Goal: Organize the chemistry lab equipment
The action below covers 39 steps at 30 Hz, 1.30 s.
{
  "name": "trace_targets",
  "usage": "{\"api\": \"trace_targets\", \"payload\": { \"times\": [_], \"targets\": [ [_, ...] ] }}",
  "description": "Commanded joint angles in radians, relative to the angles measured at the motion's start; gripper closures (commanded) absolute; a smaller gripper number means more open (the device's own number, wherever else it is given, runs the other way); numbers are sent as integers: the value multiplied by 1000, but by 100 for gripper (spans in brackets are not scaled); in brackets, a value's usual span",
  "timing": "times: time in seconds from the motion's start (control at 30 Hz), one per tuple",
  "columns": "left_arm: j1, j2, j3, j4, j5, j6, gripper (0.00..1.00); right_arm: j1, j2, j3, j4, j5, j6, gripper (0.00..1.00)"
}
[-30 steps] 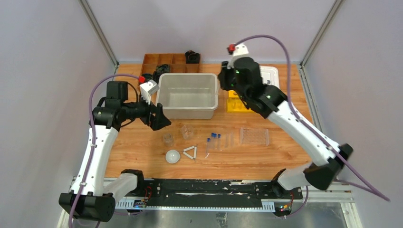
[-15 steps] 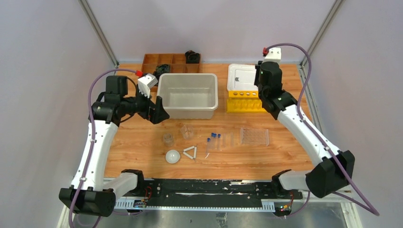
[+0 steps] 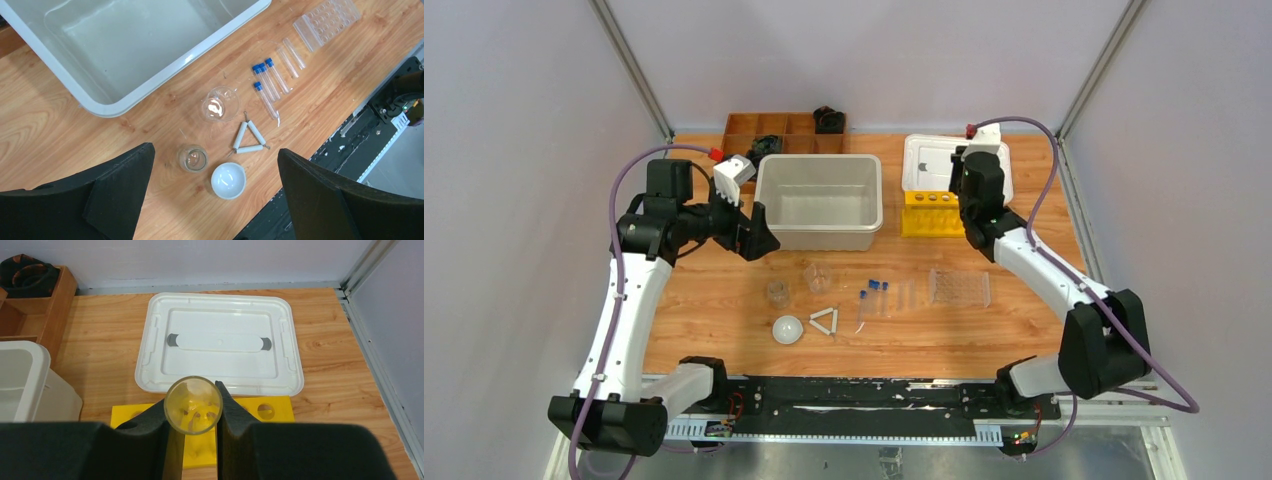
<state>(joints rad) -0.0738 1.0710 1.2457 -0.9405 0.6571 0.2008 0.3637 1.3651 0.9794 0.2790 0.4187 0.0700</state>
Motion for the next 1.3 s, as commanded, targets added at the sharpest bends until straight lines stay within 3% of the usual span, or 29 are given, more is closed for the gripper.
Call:
{"api": "trace_targets", "payload": {
  "times": [0.0, 1.27],
  "targets": [
    [-1, -14, 22, 8, -1, -4, 0, -15, 23, -9, 121, -23, 2, 100],
    [-1, -44, 11, 8, -15, 12, 0, -56, 125, -115, 184, 18, 70, 100]
  ]
}}
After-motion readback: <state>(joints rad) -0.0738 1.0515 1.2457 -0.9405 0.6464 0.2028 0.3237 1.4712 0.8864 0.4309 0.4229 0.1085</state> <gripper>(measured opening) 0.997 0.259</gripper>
